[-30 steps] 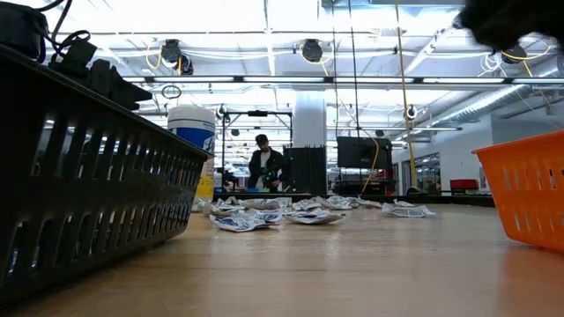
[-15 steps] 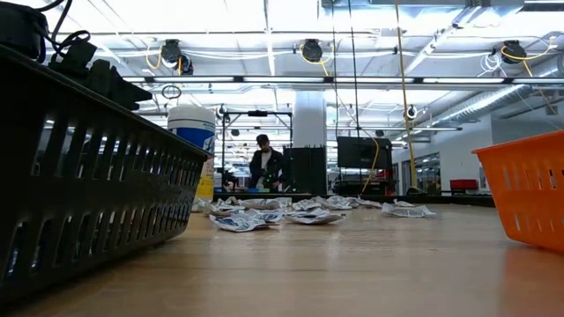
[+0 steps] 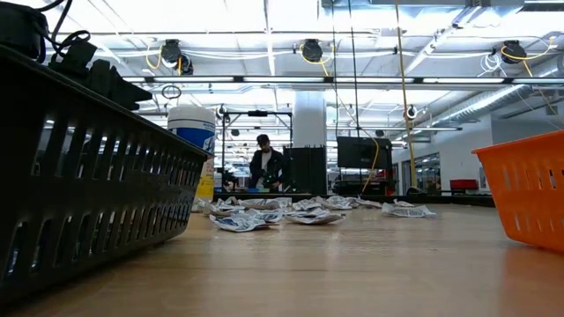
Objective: Pick & Place First Aid Supplies
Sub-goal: Put the alcohol pad into the blue bin
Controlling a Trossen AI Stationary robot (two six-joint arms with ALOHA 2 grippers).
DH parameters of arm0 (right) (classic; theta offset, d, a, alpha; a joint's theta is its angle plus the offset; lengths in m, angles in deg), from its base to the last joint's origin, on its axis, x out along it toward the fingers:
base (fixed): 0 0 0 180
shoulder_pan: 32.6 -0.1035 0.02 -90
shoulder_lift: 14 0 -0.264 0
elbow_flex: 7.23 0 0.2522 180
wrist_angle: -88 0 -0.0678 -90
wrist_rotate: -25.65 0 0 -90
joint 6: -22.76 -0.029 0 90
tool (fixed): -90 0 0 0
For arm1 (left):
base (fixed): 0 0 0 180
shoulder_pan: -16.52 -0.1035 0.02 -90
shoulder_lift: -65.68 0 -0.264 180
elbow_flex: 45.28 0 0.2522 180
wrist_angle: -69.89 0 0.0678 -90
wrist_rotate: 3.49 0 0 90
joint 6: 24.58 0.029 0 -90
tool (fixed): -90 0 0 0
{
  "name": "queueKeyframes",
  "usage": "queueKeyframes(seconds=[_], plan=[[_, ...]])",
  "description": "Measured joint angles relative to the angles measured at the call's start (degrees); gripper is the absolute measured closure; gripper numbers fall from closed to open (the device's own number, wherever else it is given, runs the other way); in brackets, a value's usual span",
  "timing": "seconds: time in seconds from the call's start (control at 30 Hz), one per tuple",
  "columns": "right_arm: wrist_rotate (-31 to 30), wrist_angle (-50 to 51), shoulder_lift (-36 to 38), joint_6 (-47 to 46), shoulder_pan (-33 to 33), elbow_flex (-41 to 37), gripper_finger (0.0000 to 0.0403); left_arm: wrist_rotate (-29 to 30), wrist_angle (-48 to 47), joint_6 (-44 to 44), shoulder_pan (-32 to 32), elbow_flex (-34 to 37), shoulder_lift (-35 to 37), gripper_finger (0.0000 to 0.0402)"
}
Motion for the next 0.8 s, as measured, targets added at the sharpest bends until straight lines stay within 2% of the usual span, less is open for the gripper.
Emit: queueKeyframes(seconds=[0.2,0.47,0.63,0.8], plan=[[1.8,1.0,0.0,2.8,0.0,-0.7,0.0354,0.0,0.0,0.0,0.0,0.0,0.0,0.0005],[1.7,4.1,0.0,7.6,0.5,1.0,0.0242,0.0,0.0,0.0,0.0,0.0,0.0,0.0005],[1.7,6.4,0.0,17.3,2.7,3.5,0.0205,0.0,0.0,0.0,0.0,0.0,0.0,0.0005],[1.6,7.3,0.0,32.1,5.7,4.9,0.0201,0.0,0.0,0.0,0.0,0.0,0.0,0.0005]])
